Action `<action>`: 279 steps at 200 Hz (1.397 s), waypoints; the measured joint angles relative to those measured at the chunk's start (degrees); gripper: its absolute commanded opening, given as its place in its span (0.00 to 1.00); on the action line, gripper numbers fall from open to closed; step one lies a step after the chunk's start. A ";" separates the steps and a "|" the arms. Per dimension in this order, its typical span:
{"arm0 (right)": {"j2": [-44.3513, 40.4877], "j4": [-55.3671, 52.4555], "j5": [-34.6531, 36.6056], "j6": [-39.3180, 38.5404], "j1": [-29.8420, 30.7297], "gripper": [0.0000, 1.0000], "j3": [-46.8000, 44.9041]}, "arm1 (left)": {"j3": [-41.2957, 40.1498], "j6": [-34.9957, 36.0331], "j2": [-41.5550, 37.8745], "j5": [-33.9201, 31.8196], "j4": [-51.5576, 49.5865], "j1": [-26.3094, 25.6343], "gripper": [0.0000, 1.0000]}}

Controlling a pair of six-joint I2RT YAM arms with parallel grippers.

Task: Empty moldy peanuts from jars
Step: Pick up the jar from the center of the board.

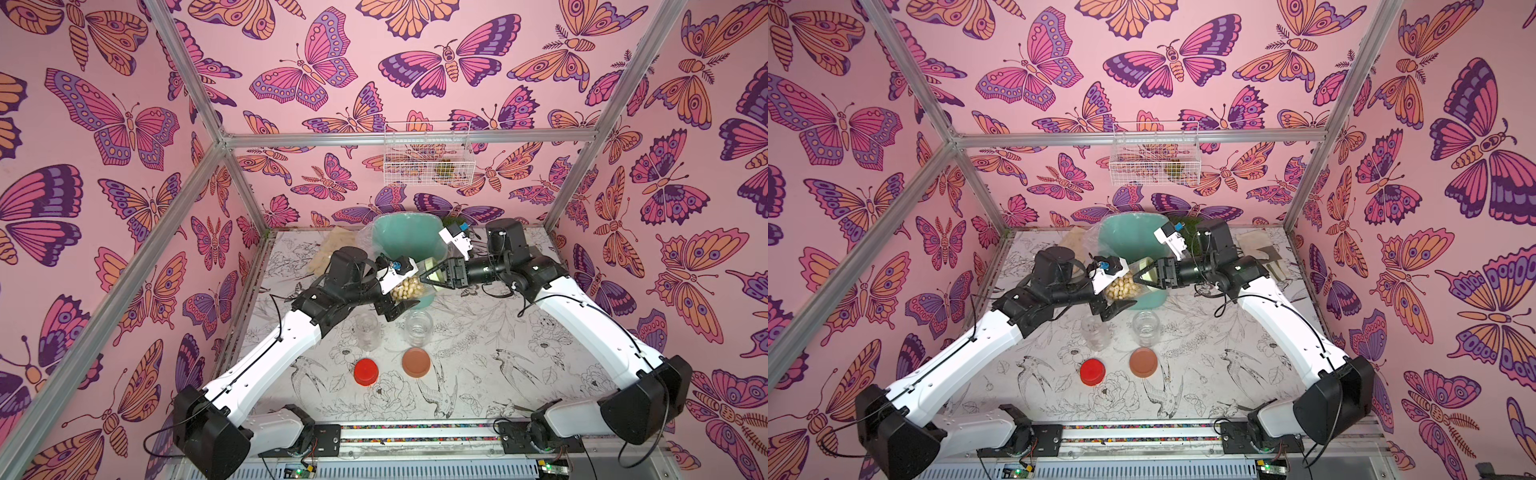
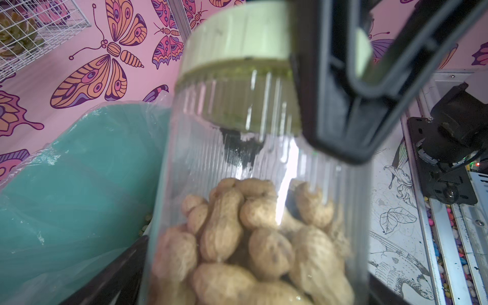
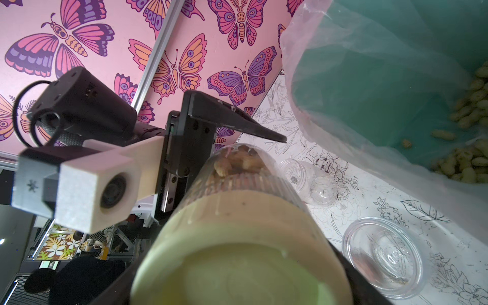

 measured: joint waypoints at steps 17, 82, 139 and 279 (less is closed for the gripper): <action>0.02 0.07 0.39 -0.15 0.13 0.00 0.00 | 0.00 -0.02 0.09 0.00 0.07 -0.04 0.96; 1.36 -0.13 2.38 -1.46 1.55 0.00 0.76 | -0.17 -0.42 0.24 -0.61 0.39 -0.04 0.92; 1.44 -0.09 2.82 -1.44 1.57 0.00 0.81 | -1.05 -0.04 0.22 -0.17 0.79 -0.52 0.61; 1.31 -6.14 4.09 -7.21 1.79 0.99 2.89 | -3.72 -0.02 -0.26 1.16 2.89 -0.04 0.00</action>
